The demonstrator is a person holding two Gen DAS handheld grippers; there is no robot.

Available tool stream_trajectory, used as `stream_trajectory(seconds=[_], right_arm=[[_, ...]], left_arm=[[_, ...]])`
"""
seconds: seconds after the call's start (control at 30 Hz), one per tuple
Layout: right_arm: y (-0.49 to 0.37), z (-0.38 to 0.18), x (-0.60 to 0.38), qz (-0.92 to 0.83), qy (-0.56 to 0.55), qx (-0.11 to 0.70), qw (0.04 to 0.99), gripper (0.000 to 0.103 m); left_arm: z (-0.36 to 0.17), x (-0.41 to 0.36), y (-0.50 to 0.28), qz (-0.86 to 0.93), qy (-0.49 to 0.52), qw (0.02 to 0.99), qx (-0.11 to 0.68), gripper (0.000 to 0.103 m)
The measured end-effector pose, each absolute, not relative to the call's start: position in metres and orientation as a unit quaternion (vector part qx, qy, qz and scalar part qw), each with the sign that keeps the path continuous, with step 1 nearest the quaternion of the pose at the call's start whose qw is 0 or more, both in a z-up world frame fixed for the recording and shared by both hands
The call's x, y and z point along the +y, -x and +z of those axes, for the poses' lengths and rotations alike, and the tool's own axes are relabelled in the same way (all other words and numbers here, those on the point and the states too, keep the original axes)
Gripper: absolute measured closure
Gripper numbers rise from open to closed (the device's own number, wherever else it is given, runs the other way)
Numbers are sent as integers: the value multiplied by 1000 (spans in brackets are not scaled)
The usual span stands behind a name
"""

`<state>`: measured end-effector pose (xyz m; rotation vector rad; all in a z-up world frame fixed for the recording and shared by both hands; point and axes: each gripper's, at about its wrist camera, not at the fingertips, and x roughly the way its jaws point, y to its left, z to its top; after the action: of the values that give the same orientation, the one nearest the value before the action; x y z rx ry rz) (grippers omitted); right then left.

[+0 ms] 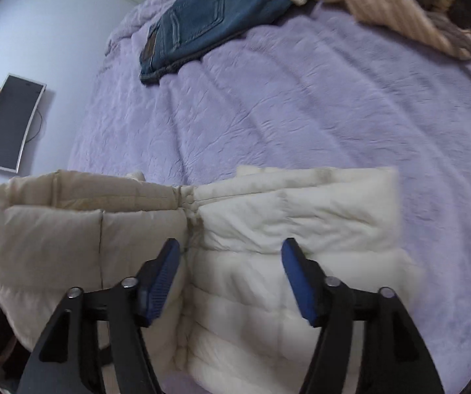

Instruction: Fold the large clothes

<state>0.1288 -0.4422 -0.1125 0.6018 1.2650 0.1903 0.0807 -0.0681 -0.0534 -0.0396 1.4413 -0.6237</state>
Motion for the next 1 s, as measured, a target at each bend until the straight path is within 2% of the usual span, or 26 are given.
stream_trajectory(seconds=[0.1, 0.2, 0.27, 0.33, 0.4, 0.47, 0.63, 0.83, 1.0], right_arm=[[-84, -108, -478, 42, -285, 580, 762, 33], [-44, -130, -504, 14, -312, 591, 744, 35], [-32, -154, -504, 16, -348, 599, 721, 52], [-20, -174, -505, 34, -387, 595, 703, 80], [-15, -189, -505, 45, -408, 589, 696, 86], [-16, -204, -506, 50, -426, 585, 688, 87], [-24, -232, -512, 69, -454, 584, 670, 87], [-40, -253, -514, 99, -462, 590, 655, 87], [-42, -251, -529, 117, -468, 590, 647, 87]], left_arm=[[-55, -77, -79, -270, 8, 708, 653, 71], [-55, -95, -79, -263, -13, 708, 656, 71], [-56, -106, -78, -260, -30, 707, 657, 71], [-56, -121, -73, -261, -44, 704, 659, 71], [-59, -132, -70, -264, -57, 700, 661, 70], [-62, -145, -67, -281, -57, 693, 661, 49], [-68, -181, -51, -330, -47, 680, 653, 24], [-63, -207, -30, -394, -46, 657, 642, 23], [-62, -229, -9, -419, -98, 658, 618, 23]])
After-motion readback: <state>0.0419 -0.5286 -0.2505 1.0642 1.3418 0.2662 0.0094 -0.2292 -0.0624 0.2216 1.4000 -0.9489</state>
